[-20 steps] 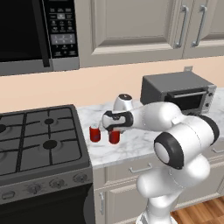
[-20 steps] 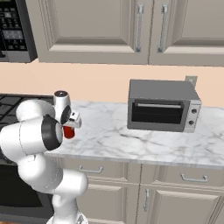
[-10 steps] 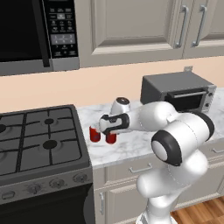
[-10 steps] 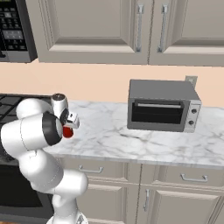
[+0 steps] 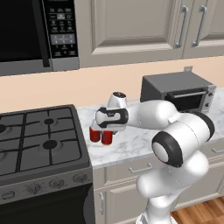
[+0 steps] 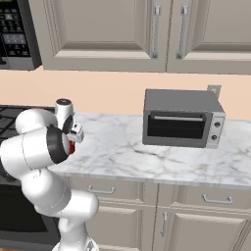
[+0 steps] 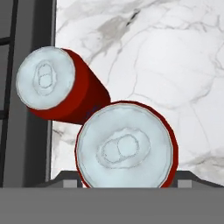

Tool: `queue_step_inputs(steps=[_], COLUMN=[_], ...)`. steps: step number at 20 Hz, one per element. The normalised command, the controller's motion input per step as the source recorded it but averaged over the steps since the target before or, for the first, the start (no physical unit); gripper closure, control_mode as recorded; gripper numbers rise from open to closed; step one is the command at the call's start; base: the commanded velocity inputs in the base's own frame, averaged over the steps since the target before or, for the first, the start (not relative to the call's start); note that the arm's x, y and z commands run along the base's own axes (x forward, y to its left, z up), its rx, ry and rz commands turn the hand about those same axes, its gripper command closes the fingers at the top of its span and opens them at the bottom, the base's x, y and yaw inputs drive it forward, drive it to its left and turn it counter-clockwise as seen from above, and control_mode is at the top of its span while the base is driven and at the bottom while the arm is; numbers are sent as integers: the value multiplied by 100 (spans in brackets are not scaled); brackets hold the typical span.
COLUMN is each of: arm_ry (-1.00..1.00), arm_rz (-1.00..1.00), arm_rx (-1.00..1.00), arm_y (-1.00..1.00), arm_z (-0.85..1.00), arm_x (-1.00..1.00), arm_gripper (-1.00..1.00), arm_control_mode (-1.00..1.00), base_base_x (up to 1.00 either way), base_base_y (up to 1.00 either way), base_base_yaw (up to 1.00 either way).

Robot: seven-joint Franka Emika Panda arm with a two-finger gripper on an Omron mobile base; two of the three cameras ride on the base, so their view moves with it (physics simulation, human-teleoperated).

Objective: Four empty soda cans are scattered around the kitchen. Gather all the cans and cluster them next to the stove for recycling.

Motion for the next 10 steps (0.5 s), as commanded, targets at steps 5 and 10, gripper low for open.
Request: queue_step_inputs(steps=[5, 10], arm_ry=[1, 1], arm_rz=[0, 0], arm_rx=[0, 0], arm_y=[19, 26], arm_z=[0, 0], arm_x=[-5, 0], arm_gripper=[100, 100], arm_control_mode=[-100, -100], base_base_x=[0, 0], base_base_y=[0, 0], base_base_yaw=[0, 0])
